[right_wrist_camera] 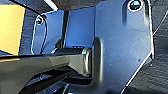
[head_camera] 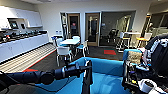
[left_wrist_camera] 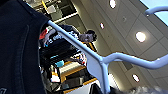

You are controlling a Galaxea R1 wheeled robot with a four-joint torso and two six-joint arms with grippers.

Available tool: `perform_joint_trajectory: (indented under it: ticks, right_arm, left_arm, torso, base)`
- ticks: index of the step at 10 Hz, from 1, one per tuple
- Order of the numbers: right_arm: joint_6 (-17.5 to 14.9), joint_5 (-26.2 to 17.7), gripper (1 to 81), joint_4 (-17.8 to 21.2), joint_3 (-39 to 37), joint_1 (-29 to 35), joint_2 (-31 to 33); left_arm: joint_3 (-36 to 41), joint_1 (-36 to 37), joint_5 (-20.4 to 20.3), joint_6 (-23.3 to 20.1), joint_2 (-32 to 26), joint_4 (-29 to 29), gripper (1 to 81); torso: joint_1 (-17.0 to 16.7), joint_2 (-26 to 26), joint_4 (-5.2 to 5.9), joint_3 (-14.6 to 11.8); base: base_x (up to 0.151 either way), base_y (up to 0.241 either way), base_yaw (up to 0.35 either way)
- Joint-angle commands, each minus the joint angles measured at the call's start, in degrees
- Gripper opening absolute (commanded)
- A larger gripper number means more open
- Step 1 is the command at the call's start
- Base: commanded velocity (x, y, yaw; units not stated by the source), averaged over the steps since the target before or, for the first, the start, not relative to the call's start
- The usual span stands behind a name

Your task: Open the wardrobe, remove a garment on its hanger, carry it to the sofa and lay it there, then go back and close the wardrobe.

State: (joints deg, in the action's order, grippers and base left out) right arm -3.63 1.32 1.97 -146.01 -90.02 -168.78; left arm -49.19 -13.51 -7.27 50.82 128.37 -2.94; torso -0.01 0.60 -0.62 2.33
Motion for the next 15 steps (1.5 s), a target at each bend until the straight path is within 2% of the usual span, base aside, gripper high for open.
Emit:
perform_joint_trajectory:
  ticks: [1, 7, 8, 11, 12, 13, 15]
  right_arm:
    - [-0.2, -3.4, 81.1, -0.5, 0.2, 2.1, 0.1]
    - [-0.2, -3.4, 81.1, -1.3, 0.2, 1.9, -0.2]
    - [-0.2, -3.4, 81.1, -1.3, 0.2, 1.9, -0.2]
    - [-0.2, -3.4, 81.1, -1.3, 0.2, 2.1, -0.2]
    - [-0.2, -3.4, 81.1, -1.3, 0.2, 2.1, -0.2]
    - [-0.2, -3.4, 81.1, -1.3, 0.2, 2.1, -0.2]
    - [-0.2, -3.5, 81.1, -1.3, 0.3, 2.1, -0.2]
  left_arm:
    - [1.6, 8.6, -2.0, -0.5, -0.3, 1.4, 1.0]
    - [1.6, 8.5, -2.1, -0.5, -0.2, 1.4, 1.0]
    - [1.6, 8.5, -2.0, -0.5, -0.3, 1.4, 1.0]
    - [1.6, 8.3, -2.1, -0.6, -0.3, 1.4, 1.0]
    - [1.6, 8.3, -2.1, -0.6, -0.4, 1.4, 1.0]
    - [1.6, 8.3, -2.1, -0.6, -0.3, 1.5, 1.0]
    - [1.6, 8.3, -2.1, -0.6, -0.1, 1.4, 1.0]
  torso:
    - [0.0, 0.0, 0.0, 0.0]
    - [0.0, 0.0, 0.0, 0.0]
    - [0.0, 0.0, 0.0, 3.8]
    - [0.0, 0.0, 0.0, 8.1]
    - [0.0, 0.0, 0.0, 4.7]
    - [0.0, 0.0, 0.0, 6.2]
    - [0.1, 0.0, 0.0, 7.2]
  base:
    - [0.0, 0.0, 0.0]
    - [0.062, 0.0, 0.0]
    - [0.077, 0.0, 0.0]
    - [0.077, 0.0, 0.0]
    - [0.077, 0.0, 0.0]
    - [0.077, 0.0, 0.0]
    - [0.077, 0.0, 0.0]
